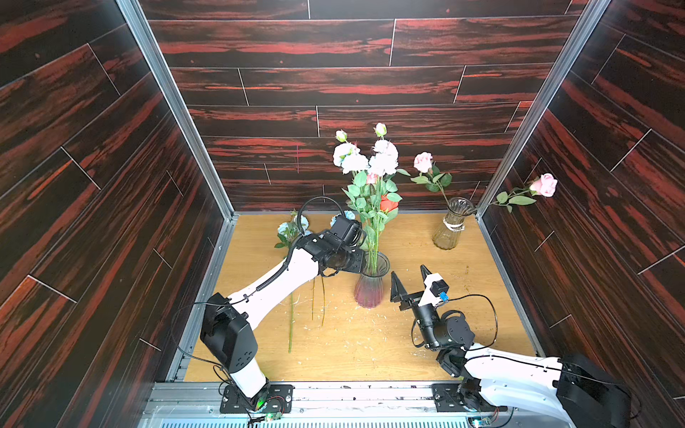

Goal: Pick out blue flowers from the vase
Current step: Place the vase at the center of the board, then pick up the flower from the vase.

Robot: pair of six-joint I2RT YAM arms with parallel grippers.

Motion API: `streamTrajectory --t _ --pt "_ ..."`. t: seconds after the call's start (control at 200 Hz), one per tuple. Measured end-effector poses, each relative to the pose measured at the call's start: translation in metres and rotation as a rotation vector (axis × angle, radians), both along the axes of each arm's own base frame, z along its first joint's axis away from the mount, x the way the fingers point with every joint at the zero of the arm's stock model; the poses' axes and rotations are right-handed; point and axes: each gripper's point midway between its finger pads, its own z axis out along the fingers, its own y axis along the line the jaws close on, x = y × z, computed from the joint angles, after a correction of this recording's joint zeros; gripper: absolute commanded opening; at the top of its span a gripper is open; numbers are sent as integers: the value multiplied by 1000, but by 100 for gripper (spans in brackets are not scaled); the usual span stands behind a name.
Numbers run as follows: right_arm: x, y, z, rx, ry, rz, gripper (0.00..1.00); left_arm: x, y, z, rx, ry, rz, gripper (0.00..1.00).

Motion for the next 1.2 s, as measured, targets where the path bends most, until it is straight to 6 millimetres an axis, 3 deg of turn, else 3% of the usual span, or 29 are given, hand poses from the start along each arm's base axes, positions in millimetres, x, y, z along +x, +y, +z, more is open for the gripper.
streamTrajectory --t 0.16,0.255,0.411,0.526,0.681,0.812,1.057,1.197 --pt "1 0 -2 -17 13 -3 92 -7 7 17 -27 -55 0 70" --pt "2 2 3 -27 31 3 90 -14 13 39 -61 -125 3 71" --pt "2 12 32 -28 59 57 87 -24 25 86 -158 -287 25 71" --pt "1 22 56 -52 101 125 78 -37 41 106 -248 -397 62 71" --pt "-1 38 76 -123 188 223 66 -47 52 94 -333 -462 95 71" --pt "-6 52 72 -194 263 312 60 -43 47 72 -356 -465 99 71" --pt "-4 94 33 -353 466 492 47 -37 49 60 -377 -517 120 68" --pt "7 100 2 -400 606 528 36 -38 72 50 -342 -576 203 65"
